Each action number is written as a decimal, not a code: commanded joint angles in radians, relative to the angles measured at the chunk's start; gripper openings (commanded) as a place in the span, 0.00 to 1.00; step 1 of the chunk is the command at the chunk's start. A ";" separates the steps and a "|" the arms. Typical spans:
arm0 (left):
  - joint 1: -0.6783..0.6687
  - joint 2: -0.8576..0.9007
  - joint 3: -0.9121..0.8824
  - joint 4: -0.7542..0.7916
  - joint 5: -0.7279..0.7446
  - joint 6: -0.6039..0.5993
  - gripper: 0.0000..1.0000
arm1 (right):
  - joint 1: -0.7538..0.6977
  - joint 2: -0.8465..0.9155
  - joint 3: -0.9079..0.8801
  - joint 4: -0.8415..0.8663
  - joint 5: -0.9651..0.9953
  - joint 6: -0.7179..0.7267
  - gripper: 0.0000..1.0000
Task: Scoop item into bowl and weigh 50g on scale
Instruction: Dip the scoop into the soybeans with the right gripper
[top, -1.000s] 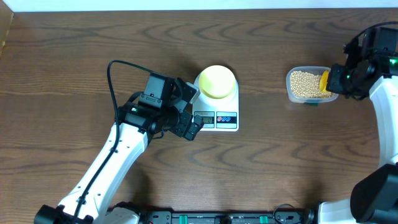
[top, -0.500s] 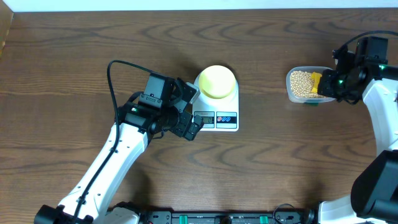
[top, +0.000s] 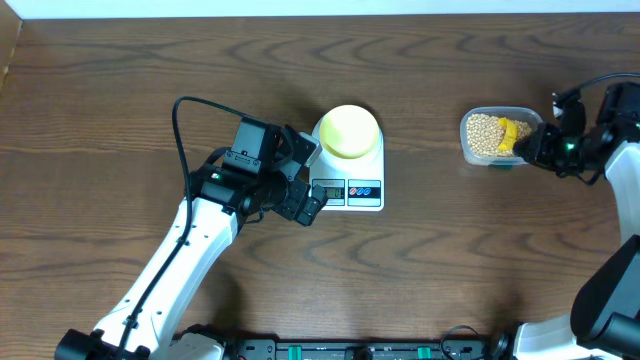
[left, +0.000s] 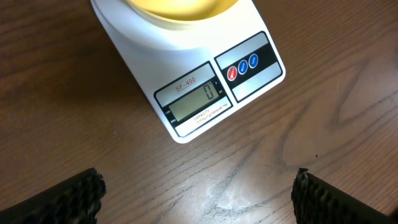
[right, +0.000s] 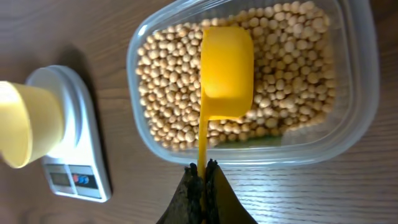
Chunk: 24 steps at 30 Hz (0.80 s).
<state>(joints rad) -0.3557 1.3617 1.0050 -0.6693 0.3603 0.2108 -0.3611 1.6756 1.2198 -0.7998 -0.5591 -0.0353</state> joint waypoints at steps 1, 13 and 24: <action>-0.001 0.004 -0.007 0.001 -0.006 0.013 0.98 | -0.010 0.006 -0.015 -0.004 -0.119 -0.027 0.01; -0.001 0.004 -0.007 0.001 -0.006 0.013 0.98 | -0.018 0.006 -0.108 0.081 -0.232 -0.021 0.01; -0.001 0.004 -0.007 0.001 -0.006 0.013 0.98 | -0.081 0.006 -0.115 0.086 -0.241 0.061 0.01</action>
<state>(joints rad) -0.3557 1.3617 1.0050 -0.6693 0.3603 0.2108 -0.4202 1.6764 1.1160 -0.7101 -0.7422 -0.0151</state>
